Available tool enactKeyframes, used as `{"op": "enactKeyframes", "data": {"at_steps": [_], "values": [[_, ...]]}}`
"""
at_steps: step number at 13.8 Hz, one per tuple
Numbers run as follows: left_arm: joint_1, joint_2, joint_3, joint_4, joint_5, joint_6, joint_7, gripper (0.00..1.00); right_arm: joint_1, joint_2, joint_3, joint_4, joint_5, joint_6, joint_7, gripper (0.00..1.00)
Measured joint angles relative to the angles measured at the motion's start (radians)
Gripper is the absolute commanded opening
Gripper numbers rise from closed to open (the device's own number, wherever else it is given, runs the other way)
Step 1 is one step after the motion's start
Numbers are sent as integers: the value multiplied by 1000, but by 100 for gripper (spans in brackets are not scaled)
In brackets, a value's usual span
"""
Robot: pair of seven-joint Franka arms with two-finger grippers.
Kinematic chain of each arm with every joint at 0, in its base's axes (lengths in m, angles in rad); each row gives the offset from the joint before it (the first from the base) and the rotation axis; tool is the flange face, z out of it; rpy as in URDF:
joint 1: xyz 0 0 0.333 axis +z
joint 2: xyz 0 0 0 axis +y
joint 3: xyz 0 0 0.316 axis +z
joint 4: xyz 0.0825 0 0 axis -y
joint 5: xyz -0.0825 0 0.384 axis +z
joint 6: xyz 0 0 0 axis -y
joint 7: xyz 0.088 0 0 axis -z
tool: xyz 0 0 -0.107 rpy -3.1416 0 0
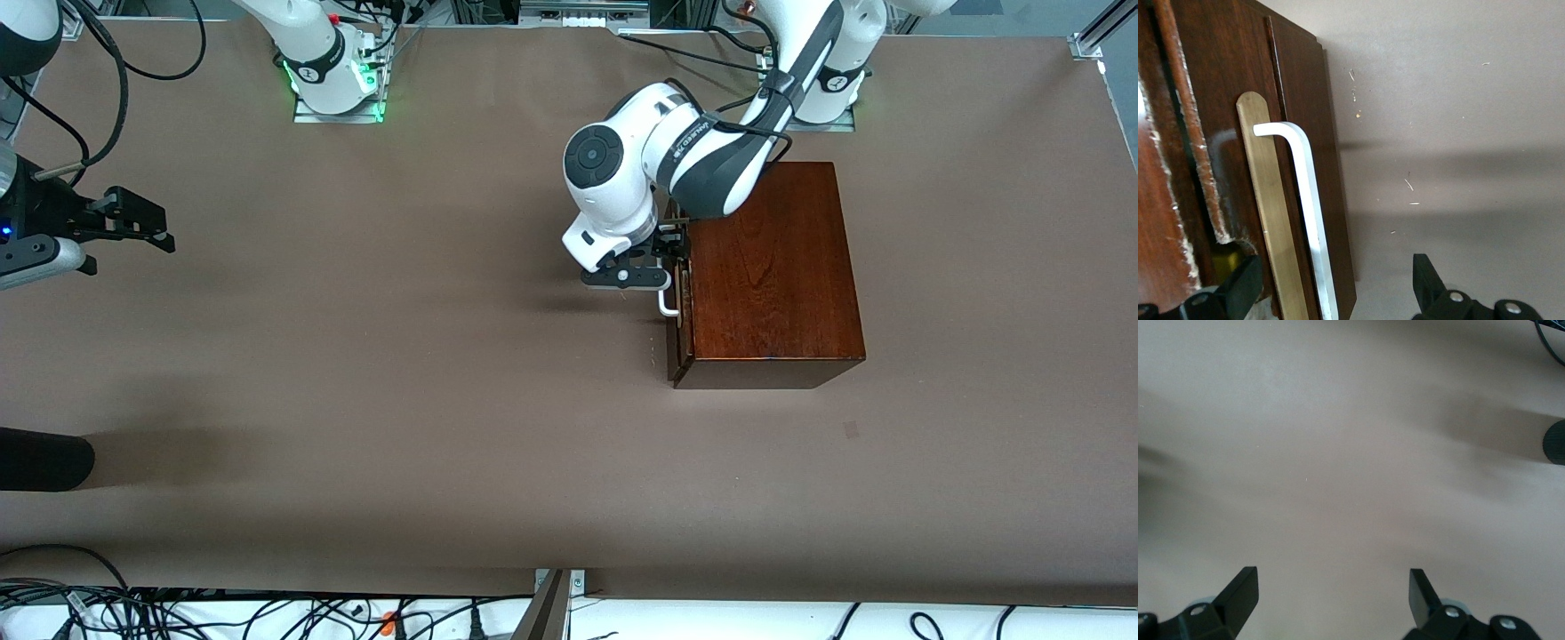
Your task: Open drawer, take yellow block, close drawer
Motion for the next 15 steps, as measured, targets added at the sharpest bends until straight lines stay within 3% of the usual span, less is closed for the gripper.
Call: {"op": "enactKeyframes", "data": {"at_steps": [15], "values": [[-21, 60, 0, -24, 38, 76, -90, 100, 1, 0, 0, 0, 0, 0, 0, 100]]}}
